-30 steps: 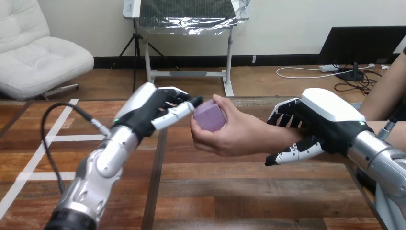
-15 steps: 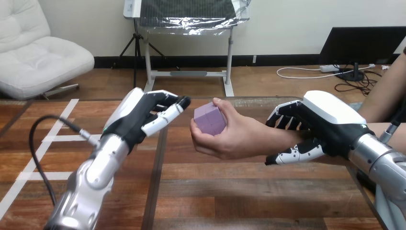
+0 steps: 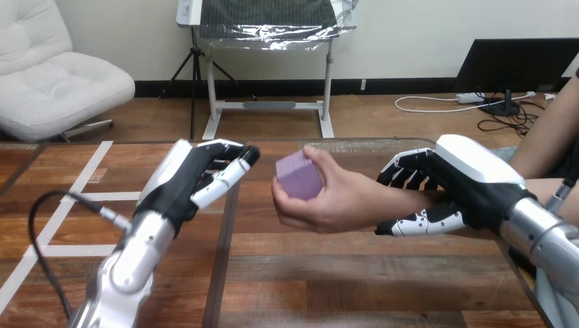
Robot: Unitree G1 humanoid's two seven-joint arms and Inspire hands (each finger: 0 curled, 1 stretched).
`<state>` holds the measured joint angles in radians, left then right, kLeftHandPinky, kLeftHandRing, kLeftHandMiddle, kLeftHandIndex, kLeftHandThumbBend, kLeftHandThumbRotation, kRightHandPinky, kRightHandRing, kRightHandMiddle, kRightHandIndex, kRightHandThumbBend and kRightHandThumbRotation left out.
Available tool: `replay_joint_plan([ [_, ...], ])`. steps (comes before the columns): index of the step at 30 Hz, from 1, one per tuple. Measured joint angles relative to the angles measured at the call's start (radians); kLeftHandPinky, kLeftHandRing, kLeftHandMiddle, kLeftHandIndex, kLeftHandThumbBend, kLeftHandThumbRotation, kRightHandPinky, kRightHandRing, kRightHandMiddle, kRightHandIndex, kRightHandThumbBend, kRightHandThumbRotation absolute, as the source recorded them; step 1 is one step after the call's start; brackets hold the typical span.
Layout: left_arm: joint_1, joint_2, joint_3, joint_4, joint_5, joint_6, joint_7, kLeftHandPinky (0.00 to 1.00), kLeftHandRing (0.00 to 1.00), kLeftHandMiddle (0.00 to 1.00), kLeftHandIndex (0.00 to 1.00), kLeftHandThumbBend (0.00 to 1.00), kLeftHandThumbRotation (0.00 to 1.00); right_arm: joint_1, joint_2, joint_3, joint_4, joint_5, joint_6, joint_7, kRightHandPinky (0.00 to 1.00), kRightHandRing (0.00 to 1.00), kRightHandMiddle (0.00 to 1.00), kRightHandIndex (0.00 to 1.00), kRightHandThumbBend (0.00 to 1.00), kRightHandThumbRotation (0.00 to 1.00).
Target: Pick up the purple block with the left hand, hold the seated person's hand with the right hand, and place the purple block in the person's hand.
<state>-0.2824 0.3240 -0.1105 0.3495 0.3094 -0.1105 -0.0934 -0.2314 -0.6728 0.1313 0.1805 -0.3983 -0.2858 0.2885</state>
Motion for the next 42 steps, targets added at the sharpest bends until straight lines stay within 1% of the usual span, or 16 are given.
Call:
replay_joint_plan([
  [4, 0.041, -0.012, 0.018, -0.044, -0.024, 0.002, 0.013, 0.68, 0.75, 0.75, 0.70, 0.43, 0.93, 0.020, 0.009, -0.016, 0.000, 0.054, -0.011, 0.002, 0.52, 0.61, 0.65, 0.68, 0.73, 0.38],
  [9, 0.101, -0.034, 0.047, -0.113, -0.069, 0.002, 0.029, 0.63, 0.74, 0.74, 0.70, 0.42, 0.95, 0.048, 0.033, -0.040, -0.001, 0.152, -0.020, 0.013, 0.55, 0.64, 0.68, 0.72, 0.75, 0.45],
  [12, 0.138, -0.049, 0.063, -0.155, -0.102, 0.000, 0.037, 0.61, 0.73, 0.74, 0.70, 0.42, 0.96, 0.066, 0.051, -0.056, -0.003, 0.194, -0.030, 0.013, 0.56, 0.66, 0.70, 0.73, 0.76, 0.51],
  [13, 0.151, -0.054, 0.069, -0.170, -0.112, 0.000, 0.039, 0.60, 0.73, 0.74, 0.69, 0.41, 0.97, 0.072, 0.057, -0.060, -0.003, 0.204, -0.033, 0.012, 0.58, 0.67, 0.71, 0.75, 0.77, 0.56],
  [21, 0.254, -0.097, 0.106, -0.289, -0.189, 0.000, 0.050, 0.57, 0.72, 0.74, 0.68, 0.41, 0.98, 0.110, 0.088, -0.086, -0.010, 0.244, -0.060, -0.007, 0.62, 0.72, 0.76, 0.79, 0.77, 0.73],
  [22, 0.266, -0.101, 0.109, -0.303, -0.194, 0.000, 0.051, 0.56, 0.71, 0.74, 0.68, 0.41, 0.98, 0.114, 0.092, -0.089, -0.010, 0.248, -0.064, -0.009, 0.64, 0.73, 0.77, 0.80, 0.77, 0.78],
  [26, 0.321, -0.119, 0.123, -0.365, -0.224, 0.000, 0.053, 0.55, 0.70, 0.73, 0.67, 0.41, 0.98, 0.131, 0.107, -0.101, -0.016, 0.267, -0.074, -0.017, 0.66, 0.75, 0.78, 0.81, 0.77, 0.86],
  [31, 0.386, -0.137, 0.137, -0.434, -0.252, -0.004, 0.056, 0.50, 0.67, 0.71, 0.66, 0.39, 0.97, 0.151, 0.130, -0.112, -0.021, 0.284, -0.091, -0.036, 0.70, 0.78, 0.81, 0.83, 0.75, 0.96],
  [35, 0.439, -0.148, 0.145, -0.489, -0.270, -0.013, 0.059, 0.48, 0.66, 0.70, 0.65, 0.40, 0.96, 0.164, 0.150, -0.117, -0.021, 0.304, -0.108, -0.045, 0.72, 0.80, 0.82, 0.84, 0.76, 0.99],
  [40, 0.503, -0.155, 0.155, -0.559, -0.290, -0.016, 0.060, 0.48, 0.67, 0.71, 0.65, 0.44, 0.93, 0.180, 0.181, -0.124, -0.021, 0.338, -0.128, -0.045, 0.75, 0.83, 0.84, 0.85, 0.81, 1.00],
  [42, 0.527, -0.157, 0.160, -0.585, -0.299, -0.017, 0.059, 0.48, 0.67, 0.71, 0.65, 0.44, 0.93, 0.185, 0.194, -0.125, -0.021, 0.352, -0.134, -0.045, 0.77, 0.84, 0.85, 0.86, 0.81, 1.00],
])
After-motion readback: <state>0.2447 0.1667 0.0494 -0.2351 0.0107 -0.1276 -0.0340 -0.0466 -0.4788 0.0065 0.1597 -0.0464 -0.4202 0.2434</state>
